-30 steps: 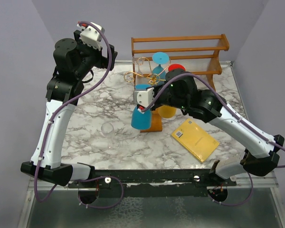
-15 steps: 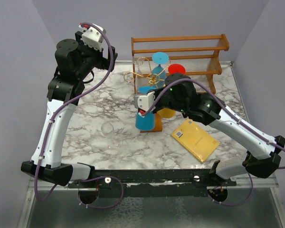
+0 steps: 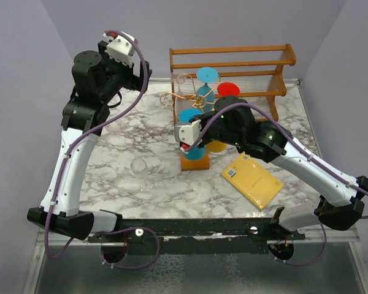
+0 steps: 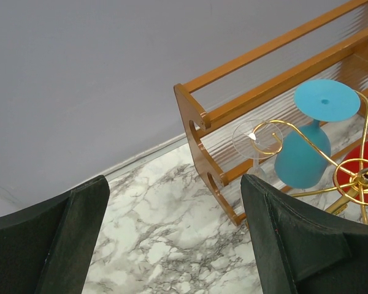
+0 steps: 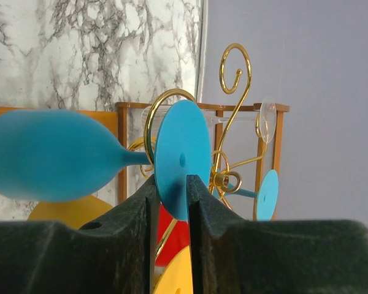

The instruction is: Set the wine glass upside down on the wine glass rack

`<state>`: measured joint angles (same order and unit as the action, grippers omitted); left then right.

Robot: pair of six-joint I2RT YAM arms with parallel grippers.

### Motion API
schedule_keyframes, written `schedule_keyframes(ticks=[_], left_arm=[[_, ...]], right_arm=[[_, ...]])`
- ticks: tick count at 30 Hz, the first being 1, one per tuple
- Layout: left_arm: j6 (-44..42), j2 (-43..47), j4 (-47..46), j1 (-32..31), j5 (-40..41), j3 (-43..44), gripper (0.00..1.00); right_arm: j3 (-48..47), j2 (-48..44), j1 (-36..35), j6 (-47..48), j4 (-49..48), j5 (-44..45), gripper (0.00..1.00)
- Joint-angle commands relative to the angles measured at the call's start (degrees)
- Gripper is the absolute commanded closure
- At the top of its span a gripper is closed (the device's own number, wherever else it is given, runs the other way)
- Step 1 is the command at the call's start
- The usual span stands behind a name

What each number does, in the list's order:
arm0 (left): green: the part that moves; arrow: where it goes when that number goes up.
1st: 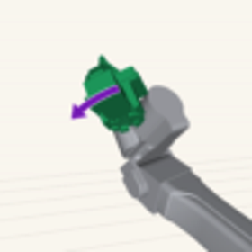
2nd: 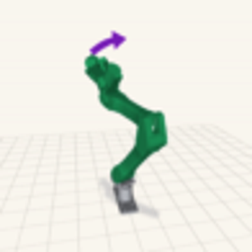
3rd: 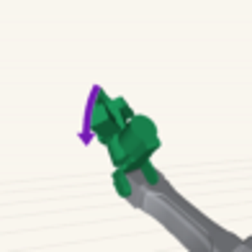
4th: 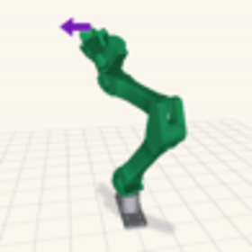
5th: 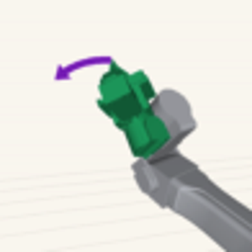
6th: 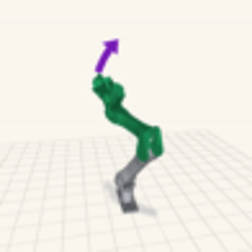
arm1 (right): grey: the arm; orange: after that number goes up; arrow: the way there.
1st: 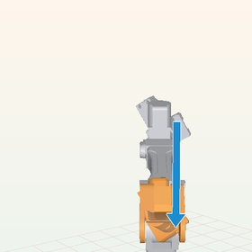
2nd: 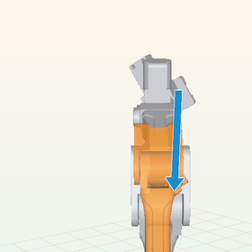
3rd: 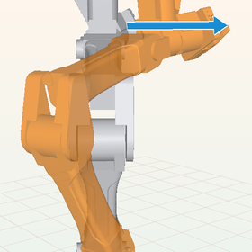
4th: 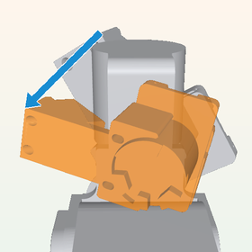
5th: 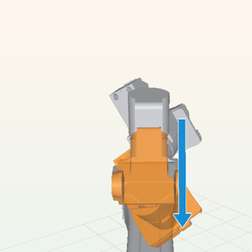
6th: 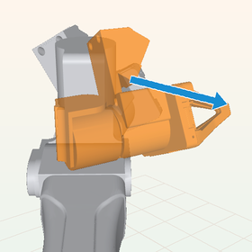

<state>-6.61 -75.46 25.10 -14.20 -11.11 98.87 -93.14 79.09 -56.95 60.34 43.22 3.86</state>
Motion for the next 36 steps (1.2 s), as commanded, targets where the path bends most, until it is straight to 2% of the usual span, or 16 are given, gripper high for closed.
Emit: schedule_keyframes(ticks=[1,12,23,30,36], left_arm=[[-0.8,1.1,-0.7,0.3,-1.3,-0.6,0.09],[-4.6,2.8,1.6,0.3,-1.0,-4.3,0.09],[-15.8,6.5,10.0,0.4,-2.6,-10.2,0.09],[-24.1,9.1,19.0,0.8,-5.1,-11.7,0.09],[-35.4,11.6,32.5,1.4,-13.0,-13.4,0.09]], right_arm=[[0.7,-2.0,-0.4,0.1,0.0,1.0,0.75],[3.4,-4.2,-0.4,0.1,0.2,1.2,0.63],[1.8,-6.3,-0.4,-1.5,3.9,-2.7,0.51],[-2.6,-7.1,0.2,-5.3,6.3,-7.7,0.44],[-7.3,-7.6,3.3,-11.5,6.4,-13.9,0.41]])
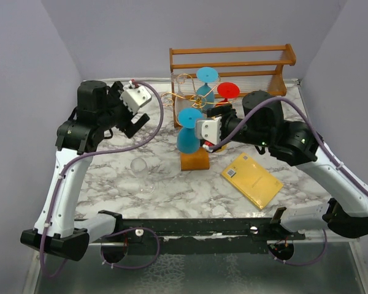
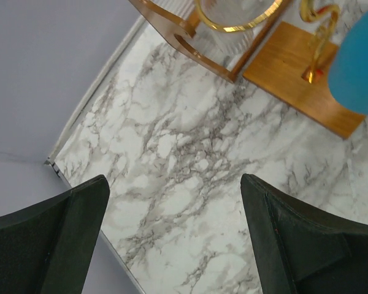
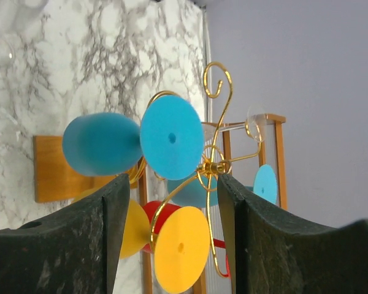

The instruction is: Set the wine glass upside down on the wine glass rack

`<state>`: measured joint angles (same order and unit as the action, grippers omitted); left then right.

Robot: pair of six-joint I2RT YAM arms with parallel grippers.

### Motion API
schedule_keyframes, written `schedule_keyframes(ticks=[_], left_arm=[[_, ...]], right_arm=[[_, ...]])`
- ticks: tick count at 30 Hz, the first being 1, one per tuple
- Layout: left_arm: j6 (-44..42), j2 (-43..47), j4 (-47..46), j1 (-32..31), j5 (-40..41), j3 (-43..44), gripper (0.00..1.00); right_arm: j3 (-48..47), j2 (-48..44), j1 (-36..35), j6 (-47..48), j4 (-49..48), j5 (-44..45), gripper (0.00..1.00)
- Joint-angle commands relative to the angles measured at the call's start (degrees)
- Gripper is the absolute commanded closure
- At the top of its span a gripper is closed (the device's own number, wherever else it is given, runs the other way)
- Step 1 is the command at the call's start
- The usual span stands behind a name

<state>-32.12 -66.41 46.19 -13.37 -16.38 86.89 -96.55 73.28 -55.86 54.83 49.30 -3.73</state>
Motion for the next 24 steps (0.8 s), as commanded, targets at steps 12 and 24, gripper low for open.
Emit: schedule_keyframes(ticks=[12,24], left_arm=[[-14.1,3.8,20.5,0.6,-9.6,-8.5,0.22],[-17.4,3.1,25.9,0.4,-9.6,-10.8,0.34]], right_arm=[[-8.3,-3.2,9.5,-15.0,-3.4,-9.1,0.35],[-5.7,-3.5,10.9,-15.4,-6.1,-5.3,0.33]])
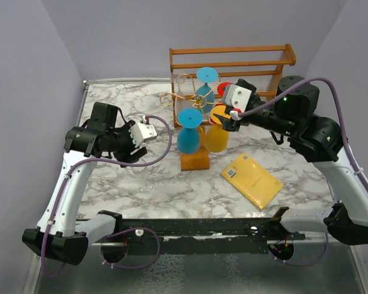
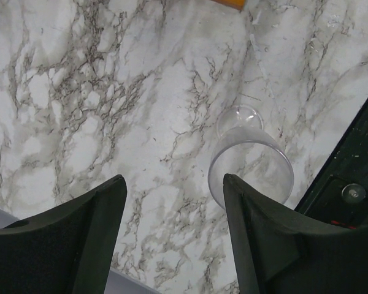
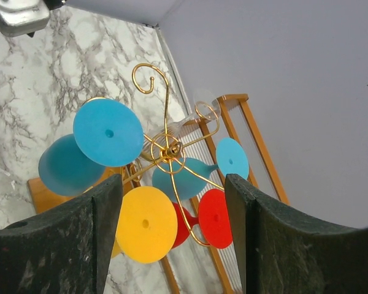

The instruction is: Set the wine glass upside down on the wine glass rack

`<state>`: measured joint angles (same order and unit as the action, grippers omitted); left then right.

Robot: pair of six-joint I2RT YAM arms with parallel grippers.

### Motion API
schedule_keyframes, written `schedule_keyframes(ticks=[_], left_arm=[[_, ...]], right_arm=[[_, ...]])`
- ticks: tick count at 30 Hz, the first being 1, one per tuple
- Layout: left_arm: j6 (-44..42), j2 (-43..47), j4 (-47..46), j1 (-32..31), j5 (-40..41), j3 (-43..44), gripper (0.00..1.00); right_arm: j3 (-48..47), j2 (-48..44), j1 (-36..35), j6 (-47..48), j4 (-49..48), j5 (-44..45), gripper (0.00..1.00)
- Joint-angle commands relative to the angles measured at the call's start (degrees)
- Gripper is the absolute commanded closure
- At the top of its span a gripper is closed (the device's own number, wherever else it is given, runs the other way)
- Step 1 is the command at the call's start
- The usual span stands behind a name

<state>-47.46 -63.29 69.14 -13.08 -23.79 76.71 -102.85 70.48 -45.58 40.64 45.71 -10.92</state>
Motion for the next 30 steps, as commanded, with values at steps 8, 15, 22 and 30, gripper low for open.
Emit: schedule_keyframes(ticks=[8,15,22,30], left_arm=[[-2.8,-2.4,3.9,-0.3,-3.8,-1.2,0.4],[-2.4,-4.9,4.6,-0.9,-4.6,-1.6,0.62],[-2.0,-6.0,4.8,-1.9,-5.7,-2.1,0.85],[-2.5,-5.4,6.7,-2.1,-3.0,0.6,1.0]], right_arm=[[0.7,-0.6,1.4,-1.6,-2.6,1.7,0.32],[1.2,-0.9,2.0,-1.6,-2.9,1.5,0.32],[1.9,-0.9,2.2,-1.2,-3.4,2.1,0.32],[1.9,-0.5,3.4,-2.6,-5.2,4.6,0.32]])
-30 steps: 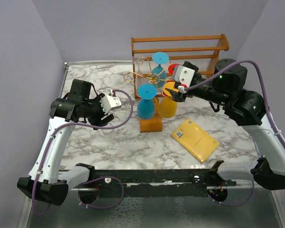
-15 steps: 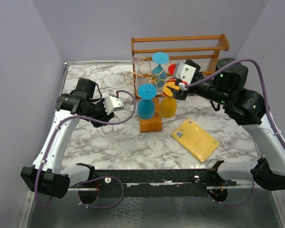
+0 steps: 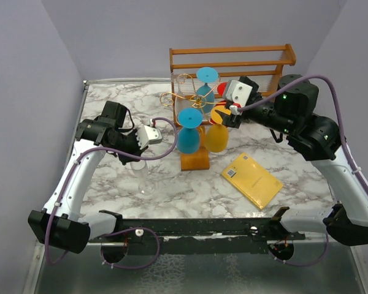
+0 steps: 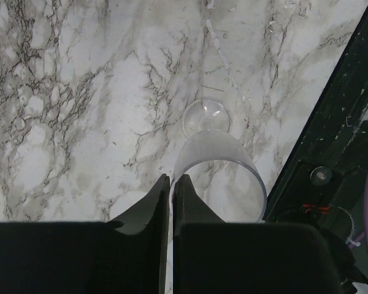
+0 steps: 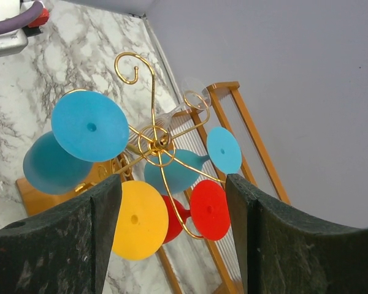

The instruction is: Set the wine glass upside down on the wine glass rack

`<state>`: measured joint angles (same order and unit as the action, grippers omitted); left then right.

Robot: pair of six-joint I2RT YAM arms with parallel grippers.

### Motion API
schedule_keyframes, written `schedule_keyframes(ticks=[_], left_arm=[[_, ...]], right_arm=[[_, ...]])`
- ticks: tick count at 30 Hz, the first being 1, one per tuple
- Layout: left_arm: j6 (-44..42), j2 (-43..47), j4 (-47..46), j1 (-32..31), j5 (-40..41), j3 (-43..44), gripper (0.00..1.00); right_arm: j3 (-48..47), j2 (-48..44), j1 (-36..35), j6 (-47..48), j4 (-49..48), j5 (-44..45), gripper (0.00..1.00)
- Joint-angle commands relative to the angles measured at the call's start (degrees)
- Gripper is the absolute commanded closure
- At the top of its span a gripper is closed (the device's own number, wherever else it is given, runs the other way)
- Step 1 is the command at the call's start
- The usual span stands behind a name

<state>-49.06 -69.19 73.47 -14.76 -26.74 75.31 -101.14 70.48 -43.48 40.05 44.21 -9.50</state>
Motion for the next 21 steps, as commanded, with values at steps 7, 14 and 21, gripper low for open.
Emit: schedule_keyframes(ticks=[7,14,21], left_arm=[[1.3,1.4,0.9,-0.4,8.7,9.9,1.0],[6.0,-0.1,-4.5,-0.5,24.7,17.8,1.0],[10.7,-0.2,-18.7,-0.6,34.3,23.7,1.0]], right_arm=[[2.1,0.5,4.2,-5.4,-8.4,9.8,0.31],[-0.2,2.1,6.1,-9.6,-9.6,10.9,0.29],[-0.7,4.3,7.8,-14.7,-12.9,13.4,0.27]])
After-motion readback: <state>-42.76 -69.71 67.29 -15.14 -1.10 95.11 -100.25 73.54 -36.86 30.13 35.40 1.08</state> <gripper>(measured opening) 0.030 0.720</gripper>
